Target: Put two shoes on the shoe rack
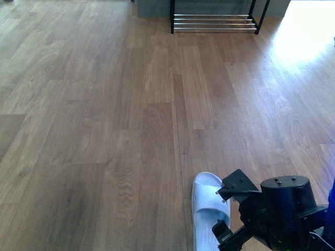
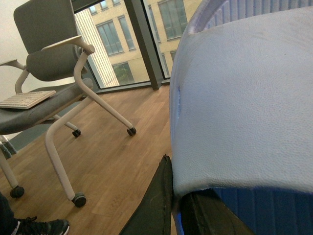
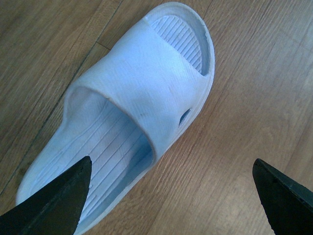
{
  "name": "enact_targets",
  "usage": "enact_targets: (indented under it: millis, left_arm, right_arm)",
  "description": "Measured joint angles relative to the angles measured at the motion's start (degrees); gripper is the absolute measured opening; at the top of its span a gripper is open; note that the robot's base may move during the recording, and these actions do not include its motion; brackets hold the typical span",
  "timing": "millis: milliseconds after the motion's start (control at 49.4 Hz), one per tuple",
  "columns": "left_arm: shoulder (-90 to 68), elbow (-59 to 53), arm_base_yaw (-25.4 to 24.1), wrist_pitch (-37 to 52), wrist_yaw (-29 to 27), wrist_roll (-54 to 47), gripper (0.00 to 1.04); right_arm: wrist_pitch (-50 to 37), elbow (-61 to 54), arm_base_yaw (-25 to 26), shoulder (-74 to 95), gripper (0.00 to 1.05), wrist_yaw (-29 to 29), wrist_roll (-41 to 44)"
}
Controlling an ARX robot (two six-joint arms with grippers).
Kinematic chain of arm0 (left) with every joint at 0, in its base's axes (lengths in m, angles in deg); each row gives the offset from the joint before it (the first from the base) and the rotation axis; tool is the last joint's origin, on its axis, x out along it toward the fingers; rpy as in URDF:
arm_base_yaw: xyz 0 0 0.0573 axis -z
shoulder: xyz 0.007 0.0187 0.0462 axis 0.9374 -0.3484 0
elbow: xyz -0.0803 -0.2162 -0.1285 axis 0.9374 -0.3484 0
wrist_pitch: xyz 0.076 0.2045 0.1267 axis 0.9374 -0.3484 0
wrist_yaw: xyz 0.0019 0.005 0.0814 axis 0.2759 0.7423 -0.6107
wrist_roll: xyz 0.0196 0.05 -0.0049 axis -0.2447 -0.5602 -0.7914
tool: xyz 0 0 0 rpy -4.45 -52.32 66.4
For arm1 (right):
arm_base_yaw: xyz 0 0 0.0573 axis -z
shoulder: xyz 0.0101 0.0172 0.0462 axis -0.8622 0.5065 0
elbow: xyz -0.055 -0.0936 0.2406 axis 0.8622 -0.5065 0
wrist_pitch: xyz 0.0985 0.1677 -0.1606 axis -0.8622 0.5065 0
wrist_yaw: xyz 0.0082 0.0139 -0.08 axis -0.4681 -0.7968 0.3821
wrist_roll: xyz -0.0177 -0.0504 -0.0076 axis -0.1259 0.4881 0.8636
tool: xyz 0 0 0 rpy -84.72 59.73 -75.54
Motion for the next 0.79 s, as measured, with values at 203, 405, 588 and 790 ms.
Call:
enact_targets:
  millis: [203, 405, 588, 790]
  left_arm:
    - [0.0, 0.0, 0.0, 0.0, 0.0, 0.0, 0.02]
    - [0.0, 0.0, 0.0, 0.0, 0.0, 0.0, 0.02]
    - [0.0, 0.0, 0.0, 0.0, 0.0, 0.0, 0.02]
    - [0.0, 0.0, 0.0, 0.0, 0.0, 0.0, 0.02]
  right_arm:
    - [1.3, 5.5, 0.6, 4.7, 0.95, 0.2, -1.8]
    - [1.9, 11.0, 1.3, 9.8, 0.95, 0.2, -3.3]
    - [-0.1, 16.0, 1.7, 15.1, 0.95, 1.8, -6.1]
    - [-5.5, 17.5, 2.1, 17.2, 0.64, 4.7, -6.9]
